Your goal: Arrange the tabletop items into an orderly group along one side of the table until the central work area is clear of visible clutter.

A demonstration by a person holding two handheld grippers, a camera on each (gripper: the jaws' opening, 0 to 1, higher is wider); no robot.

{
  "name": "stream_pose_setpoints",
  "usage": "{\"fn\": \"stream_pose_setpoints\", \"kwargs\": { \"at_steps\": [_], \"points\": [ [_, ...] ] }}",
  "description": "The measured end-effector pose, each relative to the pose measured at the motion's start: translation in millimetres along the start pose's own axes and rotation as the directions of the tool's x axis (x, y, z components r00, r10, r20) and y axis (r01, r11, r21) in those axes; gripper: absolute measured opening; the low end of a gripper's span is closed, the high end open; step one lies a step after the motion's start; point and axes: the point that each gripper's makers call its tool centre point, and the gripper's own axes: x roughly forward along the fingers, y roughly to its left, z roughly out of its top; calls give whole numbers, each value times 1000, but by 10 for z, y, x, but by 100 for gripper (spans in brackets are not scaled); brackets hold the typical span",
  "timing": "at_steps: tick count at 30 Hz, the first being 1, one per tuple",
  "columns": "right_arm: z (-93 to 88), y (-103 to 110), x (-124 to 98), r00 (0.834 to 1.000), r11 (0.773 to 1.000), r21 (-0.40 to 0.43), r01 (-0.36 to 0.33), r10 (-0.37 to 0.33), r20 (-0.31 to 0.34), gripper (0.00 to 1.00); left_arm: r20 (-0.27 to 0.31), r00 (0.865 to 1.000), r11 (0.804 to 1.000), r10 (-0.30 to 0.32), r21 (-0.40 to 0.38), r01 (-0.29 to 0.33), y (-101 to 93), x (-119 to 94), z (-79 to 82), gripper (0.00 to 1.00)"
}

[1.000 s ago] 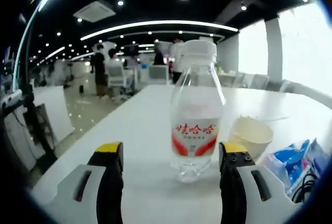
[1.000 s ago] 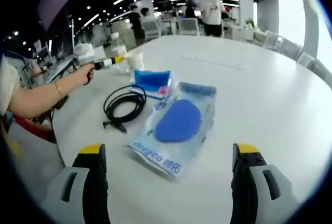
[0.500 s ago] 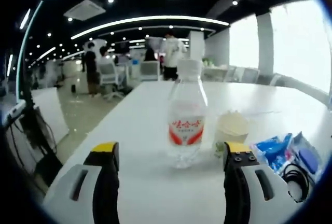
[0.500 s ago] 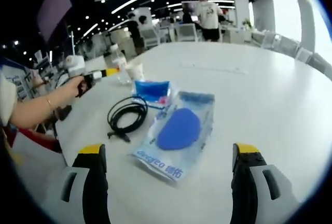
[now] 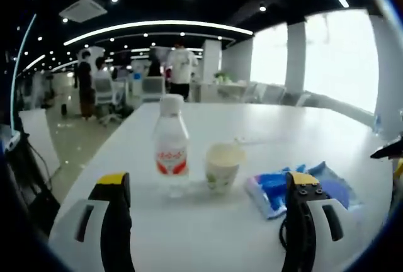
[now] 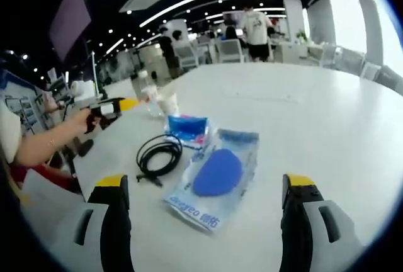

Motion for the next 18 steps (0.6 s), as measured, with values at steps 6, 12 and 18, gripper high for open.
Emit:
{"fn": "stream_pose_setpoints", "kwargs": {
  "at_steps": [6,12,18],
  "points": [
    [6,-36,11,1000,1000,21,-4,4,0,99,3,996,995,-90,39,90,-315,-163,82,99],
    [24,-4,33,1000,1000,22,-21,21,8,99,-23,983,981,-184,58,185,-604,-337,67,99],
    [61,80,99,999,999,-4,-45,45,18,99,-72,959,955,-275,99,281,-903,-519,-8,99]
  ]
}}
